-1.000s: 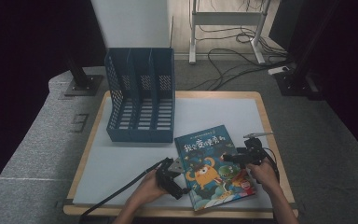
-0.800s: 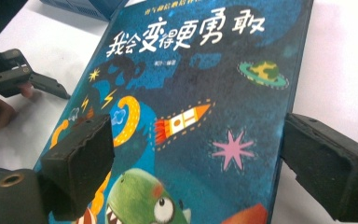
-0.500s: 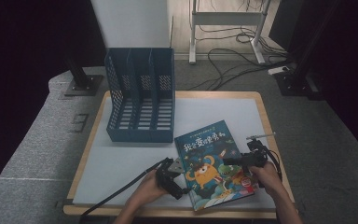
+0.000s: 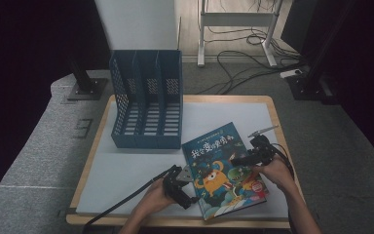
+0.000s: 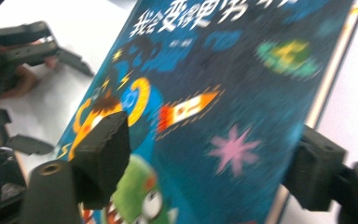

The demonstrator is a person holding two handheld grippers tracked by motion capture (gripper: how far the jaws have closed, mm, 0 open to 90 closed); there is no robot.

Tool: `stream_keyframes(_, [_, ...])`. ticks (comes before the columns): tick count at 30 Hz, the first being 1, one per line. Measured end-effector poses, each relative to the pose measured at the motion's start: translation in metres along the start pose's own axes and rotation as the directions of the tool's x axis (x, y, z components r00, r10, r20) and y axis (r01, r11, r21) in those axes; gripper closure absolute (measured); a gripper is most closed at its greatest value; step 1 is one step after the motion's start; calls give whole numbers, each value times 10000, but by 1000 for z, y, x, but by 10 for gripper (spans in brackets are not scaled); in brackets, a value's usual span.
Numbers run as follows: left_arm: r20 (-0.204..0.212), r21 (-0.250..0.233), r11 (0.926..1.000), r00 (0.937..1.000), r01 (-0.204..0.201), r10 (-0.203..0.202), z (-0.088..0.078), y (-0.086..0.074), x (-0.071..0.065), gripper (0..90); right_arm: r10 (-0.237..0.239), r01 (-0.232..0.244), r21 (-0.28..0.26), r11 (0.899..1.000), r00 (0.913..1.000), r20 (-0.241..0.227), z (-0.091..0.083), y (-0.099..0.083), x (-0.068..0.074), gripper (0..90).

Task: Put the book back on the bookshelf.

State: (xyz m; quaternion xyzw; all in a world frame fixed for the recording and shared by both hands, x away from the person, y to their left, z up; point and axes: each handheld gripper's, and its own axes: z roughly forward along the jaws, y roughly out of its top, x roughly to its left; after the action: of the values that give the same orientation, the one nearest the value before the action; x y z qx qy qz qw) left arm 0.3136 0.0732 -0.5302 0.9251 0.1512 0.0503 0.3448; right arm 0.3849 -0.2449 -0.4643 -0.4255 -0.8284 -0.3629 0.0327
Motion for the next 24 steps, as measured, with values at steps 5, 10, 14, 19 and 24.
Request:
stream_keyframes(5, [-1, -6, 10000, 10000, 5, -5, 0, 0, 0, 0, -201, 198, 243, 9995, 9997, 130, 0, 16, -9, 428])
stream_keyframes(10, [-32, 22, 10000, 10000, -4, 4, 0, 0, 0, 0, -99, 107, 399, 9991, 9997, -211, -1, 27, -14, 508])
stream_keyframes(14, [-33, 19, 10000, 10000, -11, 11, 0, 0, 0, 0, 27, -6, 417, 9991, 9987, -514, -4, 35, -14, 550])
stream_keyframes(19, [-29, 10, 10000, 10000, 1, -1, 0, 0, 0, 0, 296, -266, 319, 9991, 9949, -968, -10, 39, -14, 625])
stream_keyframes(24, [-20, 12, 10000, 10000, 9, -9, 0, 0, 0, 0, 579, -598, -72, 9982, 9855, -1593, -16, 40, -12, 703])
